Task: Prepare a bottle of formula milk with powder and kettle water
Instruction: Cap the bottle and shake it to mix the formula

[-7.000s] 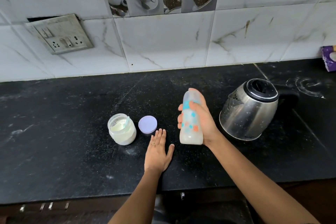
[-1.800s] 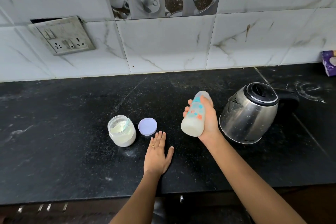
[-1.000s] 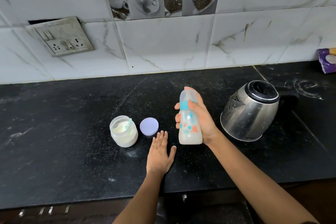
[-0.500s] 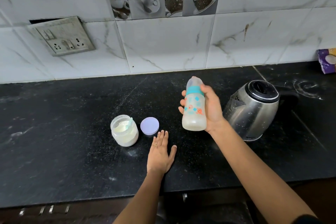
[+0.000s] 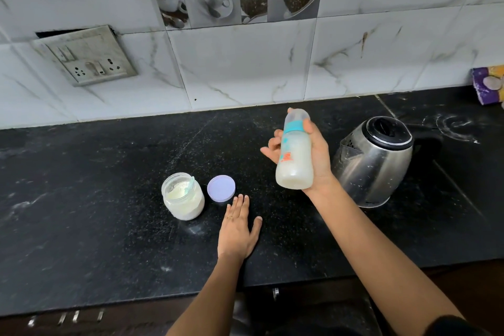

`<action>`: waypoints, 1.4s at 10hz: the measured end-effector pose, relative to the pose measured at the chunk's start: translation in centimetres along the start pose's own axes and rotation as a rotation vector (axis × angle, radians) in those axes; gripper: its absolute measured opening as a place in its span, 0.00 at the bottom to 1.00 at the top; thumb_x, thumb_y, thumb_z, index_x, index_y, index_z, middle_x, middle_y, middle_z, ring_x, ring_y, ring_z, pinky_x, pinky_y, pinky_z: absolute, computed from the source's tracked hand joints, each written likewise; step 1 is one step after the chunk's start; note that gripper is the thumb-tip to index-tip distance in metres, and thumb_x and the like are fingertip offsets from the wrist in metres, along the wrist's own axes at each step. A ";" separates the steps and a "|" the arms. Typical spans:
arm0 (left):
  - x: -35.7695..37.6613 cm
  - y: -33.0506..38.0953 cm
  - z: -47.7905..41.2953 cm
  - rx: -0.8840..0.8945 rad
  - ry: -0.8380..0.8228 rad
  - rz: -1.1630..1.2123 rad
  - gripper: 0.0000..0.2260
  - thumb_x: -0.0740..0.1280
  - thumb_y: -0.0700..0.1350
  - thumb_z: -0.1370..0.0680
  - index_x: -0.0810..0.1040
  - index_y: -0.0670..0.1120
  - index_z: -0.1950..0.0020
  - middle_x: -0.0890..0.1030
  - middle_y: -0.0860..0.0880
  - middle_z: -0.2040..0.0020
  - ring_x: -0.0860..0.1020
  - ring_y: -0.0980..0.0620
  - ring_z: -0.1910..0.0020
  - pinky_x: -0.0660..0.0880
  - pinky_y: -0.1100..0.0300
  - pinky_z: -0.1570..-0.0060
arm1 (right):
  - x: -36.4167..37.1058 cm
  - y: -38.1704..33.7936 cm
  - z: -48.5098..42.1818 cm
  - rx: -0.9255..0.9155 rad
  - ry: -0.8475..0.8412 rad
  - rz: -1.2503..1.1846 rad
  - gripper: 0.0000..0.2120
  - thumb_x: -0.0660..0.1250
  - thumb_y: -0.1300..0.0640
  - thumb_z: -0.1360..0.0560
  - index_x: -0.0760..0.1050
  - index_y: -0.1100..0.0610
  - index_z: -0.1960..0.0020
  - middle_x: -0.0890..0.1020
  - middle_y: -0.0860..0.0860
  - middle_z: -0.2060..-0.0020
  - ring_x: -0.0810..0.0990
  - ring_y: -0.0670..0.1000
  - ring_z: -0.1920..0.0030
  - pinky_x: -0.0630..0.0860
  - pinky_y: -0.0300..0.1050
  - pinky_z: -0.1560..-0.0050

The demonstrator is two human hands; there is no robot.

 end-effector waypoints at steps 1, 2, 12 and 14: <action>0.0 0.1 0.0 -0.001 0.001 0.005 0.29 0.53 0.57 0.18 0.50 0.47 0.21 0.50 0.50 0.21 0.44 0.57 0.23 0.36 0.63 0.27 | -1.0 0.4 0.1 0.039 0.085 0.074 0.16 0.61 0.43 0.28 0.84 0.51 0.54 0.82 0.54 0.56 0.83 0.52 0.64 0.82 0.49 0.64; -0.1 0.1 0.0 0.000 0.003 0.004 0.29 0.53 0.57 0.18 0.50 0.47 0.21 0.50 0.50 0.21 0.44 0.56 0.23 0.36 0.63 0.27 | -2.3 0.4 -0.5 0.050 0.204 0.106 0.21 0.64 0.43 0.26 0.72 0.52 0.37 0.80 0.54 0.56 0.79 0.51 0.69 0.77 0.43 0.71; -0.3 0.2 0.0 -0.004 0.007 0.019 0.29 0.53 0.57 0.18 0.50 0.47 0.21 0.50 0.50 0.21 0.45 0.56 0.23 0.37 0.63 0.26 | -3.4 1.9 0.2 0.107 0.140 -0.237 0.30 0.78 0.54 0.40 0.74 0.62 0.43 0.79 0.56 0.56 0.81 0.52 0.65 0.80 0.43 0.68; -0.1 0.1 0.0 -0.004 0.006 0.013 0.29 0.53 0.57 0.19 0.50 0.47 0.21 0.50 0.50 0.21 0.45 0.56 0.23 0.37 0.63 0.26 | -3.5 1.7 0.6 0.054 0.208 -0.057 0.24 0.71 0.49 0.32 0.72 0.60 0.41 0.79 0.56 0.55 0.79 0.51 0.65 0.79 0.42 0.69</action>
Point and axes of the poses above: each hand's wrist, its own z-axis away from the middle knuckle, its own x-axis out of the palm, y = z × x, the point moved 9 cm from there along -z, towards the middle knuckle
